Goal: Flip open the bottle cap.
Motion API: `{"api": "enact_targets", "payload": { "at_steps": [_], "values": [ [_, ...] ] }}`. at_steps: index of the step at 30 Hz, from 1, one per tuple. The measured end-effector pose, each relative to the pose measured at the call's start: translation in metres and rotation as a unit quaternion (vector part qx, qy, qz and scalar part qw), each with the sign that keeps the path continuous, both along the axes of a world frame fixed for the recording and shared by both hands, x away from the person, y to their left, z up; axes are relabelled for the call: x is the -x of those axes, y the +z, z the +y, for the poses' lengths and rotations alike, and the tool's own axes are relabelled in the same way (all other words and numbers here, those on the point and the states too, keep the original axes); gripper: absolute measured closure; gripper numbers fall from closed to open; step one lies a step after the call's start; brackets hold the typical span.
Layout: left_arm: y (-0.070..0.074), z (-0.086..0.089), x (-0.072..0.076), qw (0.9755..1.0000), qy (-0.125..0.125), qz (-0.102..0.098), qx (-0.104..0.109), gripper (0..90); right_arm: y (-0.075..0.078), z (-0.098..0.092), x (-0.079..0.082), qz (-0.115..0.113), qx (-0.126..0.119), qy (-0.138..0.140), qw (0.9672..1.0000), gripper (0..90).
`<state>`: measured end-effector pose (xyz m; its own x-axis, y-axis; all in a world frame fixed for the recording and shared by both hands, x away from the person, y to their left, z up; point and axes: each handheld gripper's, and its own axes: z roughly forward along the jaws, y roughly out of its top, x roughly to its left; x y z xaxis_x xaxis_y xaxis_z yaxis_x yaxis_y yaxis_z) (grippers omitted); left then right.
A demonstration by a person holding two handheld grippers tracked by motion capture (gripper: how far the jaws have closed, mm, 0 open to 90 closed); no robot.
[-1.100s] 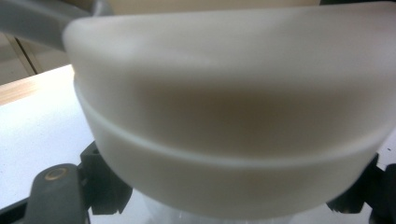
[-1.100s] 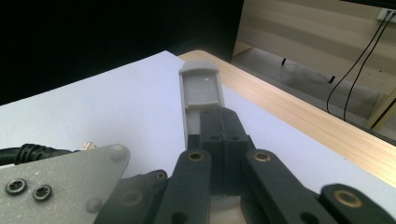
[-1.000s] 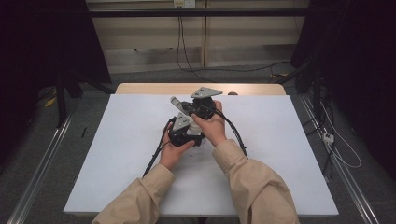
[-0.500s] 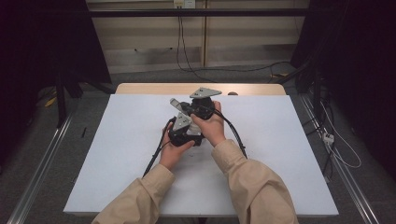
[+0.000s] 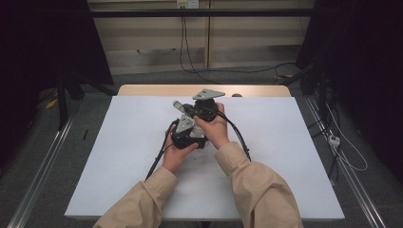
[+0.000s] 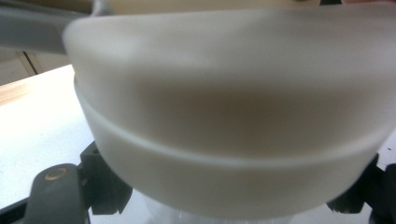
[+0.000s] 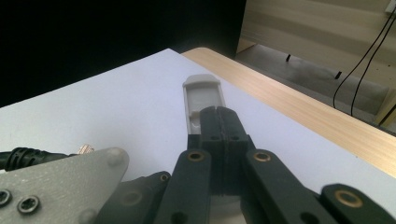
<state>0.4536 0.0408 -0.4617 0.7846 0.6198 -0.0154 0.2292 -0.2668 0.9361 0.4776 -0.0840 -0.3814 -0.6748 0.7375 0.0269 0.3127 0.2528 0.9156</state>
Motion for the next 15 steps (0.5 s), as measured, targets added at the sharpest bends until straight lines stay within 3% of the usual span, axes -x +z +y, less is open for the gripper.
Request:
{"api": "enact_targets", "payload": {
  "at_steps": [15],
  "values": [
    [0.0000,0.0000,0.0001,1.0000,0.001,0.000,0.001,18.6,0.0004,0.0006,-0.0012,0.004,0.004,0.002,1.0000,90.0]
  ]
}}
